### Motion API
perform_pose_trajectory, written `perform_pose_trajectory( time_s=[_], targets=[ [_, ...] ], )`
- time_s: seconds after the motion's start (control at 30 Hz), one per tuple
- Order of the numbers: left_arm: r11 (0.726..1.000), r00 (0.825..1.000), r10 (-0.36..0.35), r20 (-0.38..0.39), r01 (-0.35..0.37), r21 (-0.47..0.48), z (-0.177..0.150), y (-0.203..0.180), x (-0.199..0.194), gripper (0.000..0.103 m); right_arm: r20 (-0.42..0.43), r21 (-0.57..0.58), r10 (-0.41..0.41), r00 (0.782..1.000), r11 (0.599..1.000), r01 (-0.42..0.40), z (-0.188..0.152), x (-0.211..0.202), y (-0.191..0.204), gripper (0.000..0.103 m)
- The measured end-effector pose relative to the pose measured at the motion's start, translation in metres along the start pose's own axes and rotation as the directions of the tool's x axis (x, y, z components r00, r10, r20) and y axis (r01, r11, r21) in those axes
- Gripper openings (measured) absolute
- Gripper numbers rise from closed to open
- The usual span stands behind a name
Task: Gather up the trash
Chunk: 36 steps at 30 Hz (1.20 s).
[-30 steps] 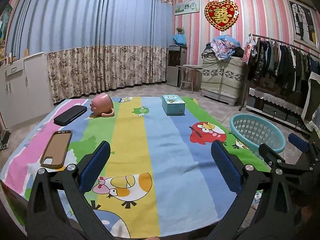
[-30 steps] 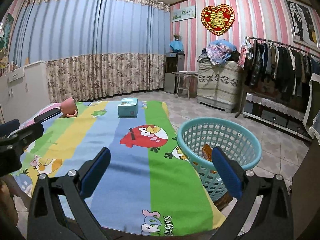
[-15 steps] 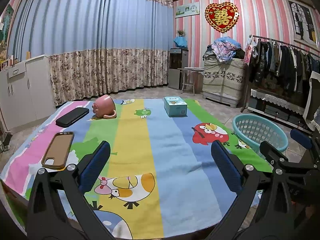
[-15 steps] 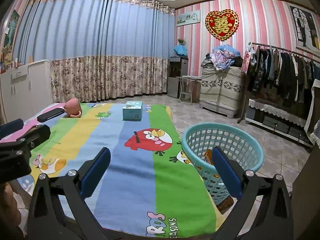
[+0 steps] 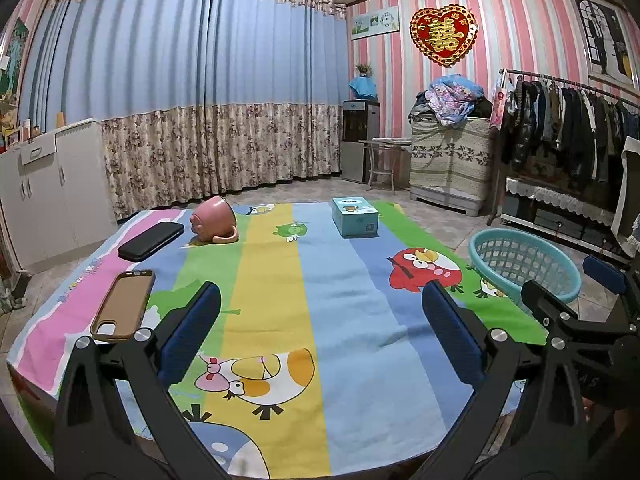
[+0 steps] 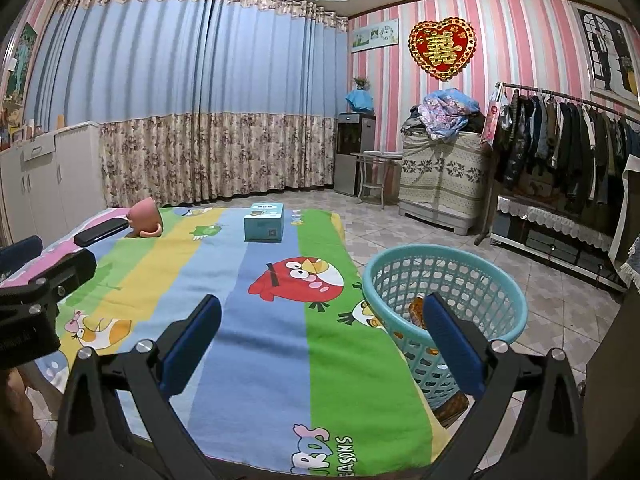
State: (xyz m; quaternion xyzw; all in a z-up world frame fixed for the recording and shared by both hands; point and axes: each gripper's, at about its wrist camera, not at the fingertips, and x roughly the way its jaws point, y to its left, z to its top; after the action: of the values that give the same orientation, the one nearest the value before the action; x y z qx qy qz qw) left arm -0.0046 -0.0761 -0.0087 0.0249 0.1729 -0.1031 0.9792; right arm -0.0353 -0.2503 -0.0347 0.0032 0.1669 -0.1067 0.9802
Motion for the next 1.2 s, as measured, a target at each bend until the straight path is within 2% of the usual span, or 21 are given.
perform_pose_trajectory(
  time_s=[1.2],
  targets=[
    [1.0, 1.0, -0.007, -0.001, 0.007, -0.003, -0.001, 0.003, -0.0018, 0.097, -0.002, 0.01, -0.003, 1.0, 1.0, 0.003, 0.0002, 0.0001, -0.0022, 0.099]
  ],
)
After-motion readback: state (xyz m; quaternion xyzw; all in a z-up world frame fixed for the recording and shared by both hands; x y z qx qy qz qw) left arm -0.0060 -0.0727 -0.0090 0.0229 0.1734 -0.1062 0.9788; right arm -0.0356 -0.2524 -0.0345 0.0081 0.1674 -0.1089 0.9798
